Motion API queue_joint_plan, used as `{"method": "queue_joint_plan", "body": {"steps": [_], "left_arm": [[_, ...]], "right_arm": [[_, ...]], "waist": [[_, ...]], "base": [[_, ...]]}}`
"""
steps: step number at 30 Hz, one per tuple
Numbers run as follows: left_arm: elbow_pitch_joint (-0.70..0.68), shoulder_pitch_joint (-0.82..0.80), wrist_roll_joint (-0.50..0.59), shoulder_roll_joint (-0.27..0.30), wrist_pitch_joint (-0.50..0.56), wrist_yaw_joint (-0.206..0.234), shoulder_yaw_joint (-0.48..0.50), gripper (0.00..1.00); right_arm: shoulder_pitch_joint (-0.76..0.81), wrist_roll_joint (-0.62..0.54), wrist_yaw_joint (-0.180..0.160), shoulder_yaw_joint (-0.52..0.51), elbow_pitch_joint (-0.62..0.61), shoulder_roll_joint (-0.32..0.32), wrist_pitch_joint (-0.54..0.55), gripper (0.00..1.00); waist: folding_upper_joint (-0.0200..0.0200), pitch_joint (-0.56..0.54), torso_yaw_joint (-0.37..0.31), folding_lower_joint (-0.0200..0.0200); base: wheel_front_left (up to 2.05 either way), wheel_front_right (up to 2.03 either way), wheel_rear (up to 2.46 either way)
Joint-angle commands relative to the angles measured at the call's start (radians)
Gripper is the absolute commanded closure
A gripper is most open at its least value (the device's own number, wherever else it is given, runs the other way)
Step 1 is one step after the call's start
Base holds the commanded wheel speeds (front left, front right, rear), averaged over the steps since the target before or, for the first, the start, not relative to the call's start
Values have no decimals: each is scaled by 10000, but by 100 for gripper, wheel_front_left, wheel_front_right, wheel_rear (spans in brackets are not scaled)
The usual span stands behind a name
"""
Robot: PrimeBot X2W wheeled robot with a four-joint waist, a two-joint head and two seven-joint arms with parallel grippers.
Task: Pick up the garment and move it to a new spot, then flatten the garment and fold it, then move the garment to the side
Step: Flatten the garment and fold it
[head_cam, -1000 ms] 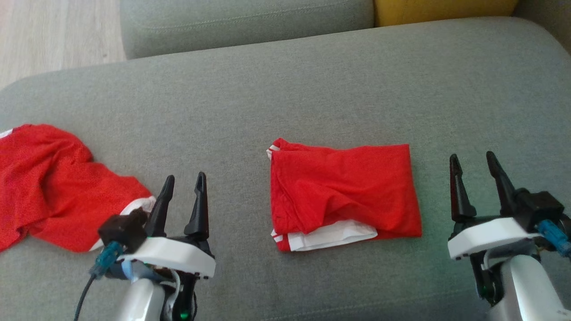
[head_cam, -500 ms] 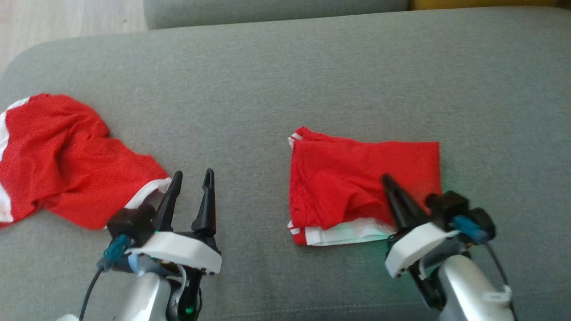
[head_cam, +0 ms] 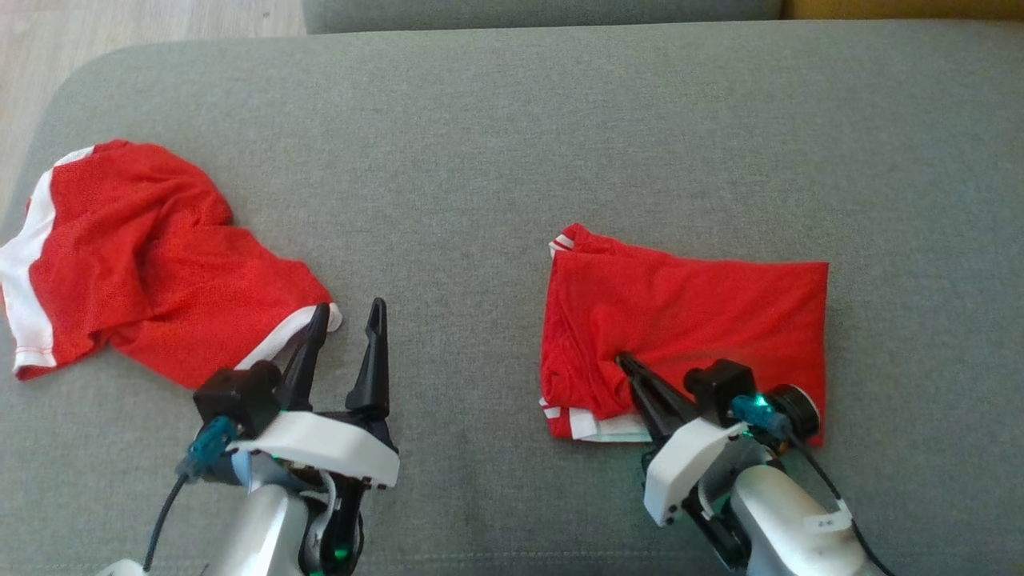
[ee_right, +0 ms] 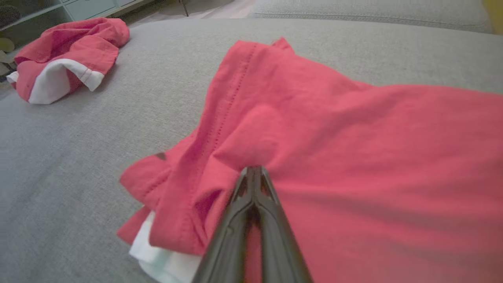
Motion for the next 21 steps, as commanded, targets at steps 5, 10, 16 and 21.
{"method": "queue_joint_plan", "body": {"steps": [5,10,16,21], "left_arm": [[-241,-402,-126,24,-122,-20,224,0],[-206,-372,-159,24,-122,-22,201,0],[-166,-291,-192,24,-122,-8,229,0],[-157,-276,-214,24,-122,0,219,0]], "right_arm": [[-502,222,-7,449,-150,140,-424,100],[-561,363,-7,748,-212,141,-559,100],[-387,370,-7,947,-348,142,-614,100],[-284,242,-7,1097,-274,140,-375,100]], "waist": [[0,-50,23,0],[0,-131,0,0],[0,-257,-79,0],[0,-288,-137,0]], "base": [[0,0,0],[0,0,0],[0,0,0],[0,0,0]]}}
